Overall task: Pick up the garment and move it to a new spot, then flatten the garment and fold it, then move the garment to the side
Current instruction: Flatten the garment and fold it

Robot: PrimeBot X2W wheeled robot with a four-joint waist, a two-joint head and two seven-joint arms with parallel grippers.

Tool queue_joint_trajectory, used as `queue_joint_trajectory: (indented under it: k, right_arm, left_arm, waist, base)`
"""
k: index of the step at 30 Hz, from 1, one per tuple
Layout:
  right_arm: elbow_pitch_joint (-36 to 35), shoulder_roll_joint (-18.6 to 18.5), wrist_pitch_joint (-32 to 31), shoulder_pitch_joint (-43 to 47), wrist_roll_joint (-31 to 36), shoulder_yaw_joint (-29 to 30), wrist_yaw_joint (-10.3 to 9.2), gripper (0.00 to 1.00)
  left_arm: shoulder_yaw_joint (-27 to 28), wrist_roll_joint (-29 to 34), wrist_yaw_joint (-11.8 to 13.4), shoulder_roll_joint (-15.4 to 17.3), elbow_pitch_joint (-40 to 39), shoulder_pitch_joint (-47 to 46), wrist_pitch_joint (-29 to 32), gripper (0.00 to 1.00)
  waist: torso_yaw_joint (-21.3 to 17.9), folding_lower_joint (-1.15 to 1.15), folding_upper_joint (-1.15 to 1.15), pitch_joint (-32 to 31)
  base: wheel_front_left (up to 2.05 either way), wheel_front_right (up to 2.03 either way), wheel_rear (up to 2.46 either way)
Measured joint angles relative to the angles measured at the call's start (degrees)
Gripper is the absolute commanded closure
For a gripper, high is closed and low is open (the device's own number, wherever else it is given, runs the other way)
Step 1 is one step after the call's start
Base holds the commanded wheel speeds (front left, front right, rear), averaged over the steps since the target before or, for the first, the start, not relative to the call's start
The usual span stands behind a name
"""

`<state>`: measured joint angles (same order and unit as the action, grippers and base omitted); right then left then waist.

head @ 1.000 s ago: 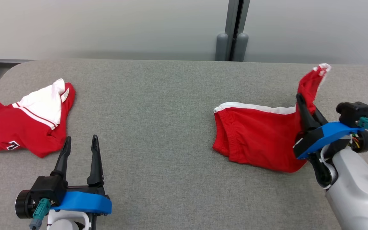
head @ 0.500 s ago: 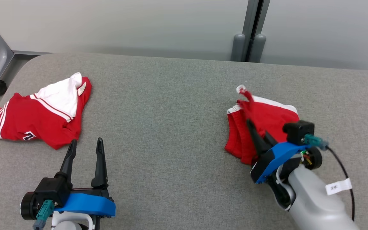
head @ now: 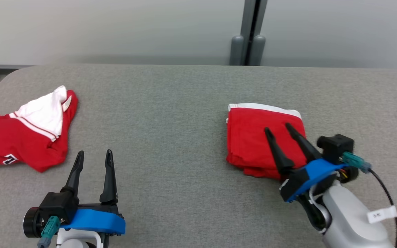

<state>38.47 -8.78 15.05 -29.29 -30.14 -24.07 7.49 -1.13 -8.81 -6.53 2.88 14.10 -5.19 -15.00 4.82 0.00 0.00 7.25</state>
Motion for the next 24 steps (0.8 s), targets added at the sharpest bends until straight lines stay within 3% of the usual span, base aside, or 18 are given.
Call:
queue_joint_trajectory:
  k: [5,10,24]
  right_arm:
    - [-7.14,-2.48,0.01,5.38,3.50,5.77,0.00,0.00]
    - [-12.89,-2.68,0.01,10.61,6.53,11.07,-0.01,0.00]
    - [-23.50,1.76,0.01,23.57,14.47,21.86,-0.01,0.00]
  left_arm:
    - [0.24,0.46,0.00,0.00,0.16,0.04,-0.01,0.00]
    - [0.74,1.49,0.00,0.01,0.69,0.16,0.00,0.00]
    - [1.49,3.57,0.41,0.00,1.00,2.43,-0.01,0.00]
  waist:
    - [-2.29,0.00,0.00,-0.84]
    - [-4.65,0.00,0.00,-1.93]
    - [-7.62,0.00,0.00,-5.56]
  base:
    - [0.00,0.00,0.00]
    - [0.00,0.00,0.00]
    - [0.00,0.00,0.00]
